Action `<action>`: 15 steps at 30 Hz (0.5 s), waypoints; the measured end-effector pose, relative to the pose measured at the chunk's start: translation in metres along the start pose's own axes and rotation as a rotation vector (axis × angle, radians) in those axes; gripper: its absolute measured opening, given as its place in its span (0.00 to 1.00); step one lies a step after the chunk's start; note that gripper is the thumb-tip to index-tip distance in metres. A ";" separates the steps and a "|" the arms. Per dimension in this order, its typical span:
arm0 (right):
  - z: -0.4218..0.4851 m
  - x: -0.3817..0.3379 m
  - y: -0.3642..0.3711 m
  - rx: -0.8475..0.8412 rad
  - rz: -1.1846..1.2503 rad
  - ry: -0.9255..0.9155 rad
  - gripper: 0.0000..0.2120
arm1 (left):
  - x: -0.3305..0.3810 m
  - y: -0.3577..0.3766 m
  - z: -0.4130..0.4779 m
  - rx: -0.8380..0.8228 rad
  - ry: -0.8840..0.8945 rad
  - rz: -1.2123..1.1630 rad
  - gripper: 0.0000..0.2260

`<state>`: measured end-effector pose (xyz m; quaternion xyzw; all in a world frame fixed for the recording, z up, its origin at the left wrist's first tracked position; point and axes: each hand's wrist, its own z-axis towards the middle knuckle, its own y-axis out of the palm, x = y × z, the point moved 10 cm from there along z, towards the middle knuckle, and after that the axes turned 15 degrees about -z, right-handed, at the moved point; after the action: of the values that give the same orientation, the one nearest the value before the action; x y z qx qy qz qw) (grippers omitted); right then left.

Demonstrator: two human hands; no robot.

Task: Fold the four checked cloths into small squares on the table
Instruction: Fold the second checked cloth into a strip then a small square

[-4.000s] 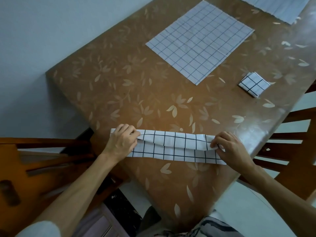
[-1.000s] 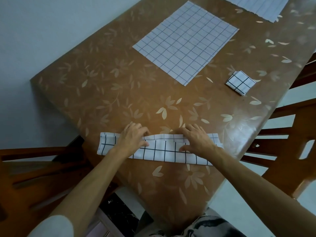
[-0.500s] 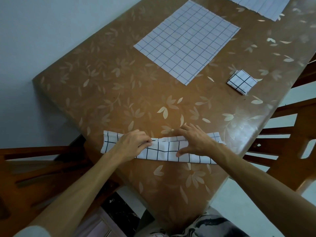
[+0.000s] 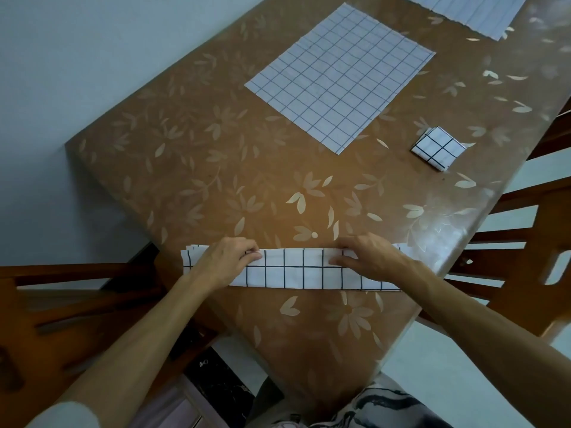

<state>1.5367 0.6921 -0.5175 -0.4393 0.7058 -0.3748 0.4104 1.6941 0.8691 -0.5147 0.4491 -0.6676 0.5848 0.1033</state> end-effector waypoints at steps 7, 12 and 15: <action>-0.035 0.043 0.020 -0.084 0.017 0.130 0.14 | -0.027 0.001 -0.004 -0.036 -0.146 -0.016 0.09; -0.052 0.057 0.034 -0.173 0.013 0.211 0.16 | -0.031 0.005 0.000 -0.072 -0.192 0.039 0.11; -0.059 0.058 0.037 -0.183 0.007 0.246 0.15 | -0.031 0.009 0.001 -0.082 -0.224 0.074 0.11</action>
<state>1.4556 0.6609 -0.5426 -0.4234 0.7835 -0.3584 0.2801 1.7059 0.8819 -0.5414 0.4818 -0.7145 0.5067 0.0246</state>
